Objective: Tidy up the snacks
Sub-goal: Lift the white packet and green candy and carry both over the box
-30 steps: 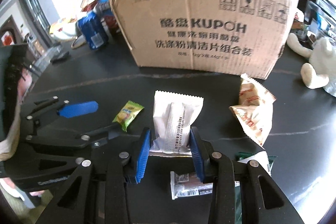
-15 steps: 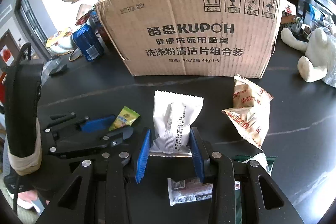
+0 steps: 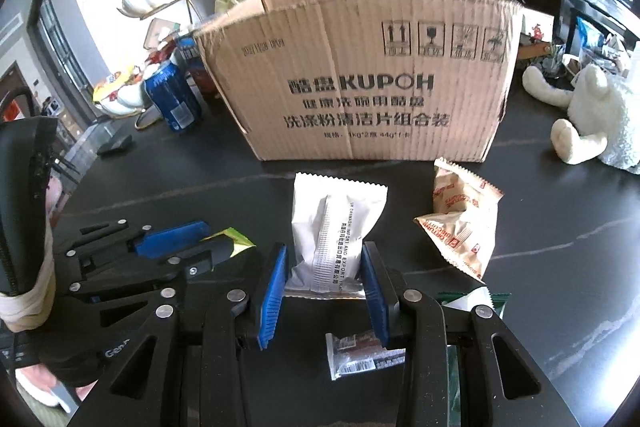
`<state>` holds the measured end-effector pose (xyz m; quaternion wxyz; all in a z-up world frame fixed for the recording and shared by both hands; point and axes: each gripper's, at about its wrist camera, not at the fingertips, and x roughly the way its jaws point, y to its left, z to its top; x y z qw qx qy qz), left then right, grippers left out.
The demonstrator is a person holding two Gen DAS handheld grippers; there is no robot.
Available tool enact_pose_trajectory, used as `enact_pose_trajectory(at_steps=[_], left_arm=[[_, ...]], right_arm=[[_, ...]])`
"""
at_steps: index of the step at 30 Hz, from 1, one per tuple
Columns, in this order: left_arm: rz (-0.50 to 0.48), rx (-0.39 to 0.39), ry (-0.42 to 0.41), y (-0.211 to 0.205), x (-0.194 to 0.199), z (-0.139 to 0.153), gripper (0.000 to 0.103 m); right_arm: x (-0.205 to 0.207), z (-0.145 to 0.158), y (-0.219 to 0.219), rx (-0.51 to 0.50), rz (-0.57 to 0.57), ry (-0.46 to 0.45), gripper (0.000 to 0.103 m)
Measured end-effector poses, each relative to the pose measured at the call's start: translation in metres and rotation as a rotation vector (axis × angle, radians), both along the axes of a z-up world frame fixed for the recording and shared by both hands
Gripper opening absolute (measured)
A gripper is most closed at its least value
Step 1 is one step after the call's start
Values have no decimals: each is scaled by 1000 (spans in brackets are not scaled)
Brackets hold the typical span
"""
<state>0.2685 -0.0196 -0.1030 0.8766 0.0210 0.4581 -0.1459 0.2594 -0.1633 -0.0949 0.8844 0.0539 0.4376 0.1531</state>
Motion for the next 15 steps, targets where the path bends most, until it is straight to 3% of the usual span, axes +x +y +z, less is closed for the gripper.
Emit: enact_pose_trajectory(at_steps=[7, 15], left_arm=[[6, -19, -44, 5, -12, 22, 23], [8, -37, -132, 4, -17, 67, 23]], right_arm=[[-12, 17, 1, 9, -8, -32, 38], [-14, 48, -4, 22, -25, -96, 38]])
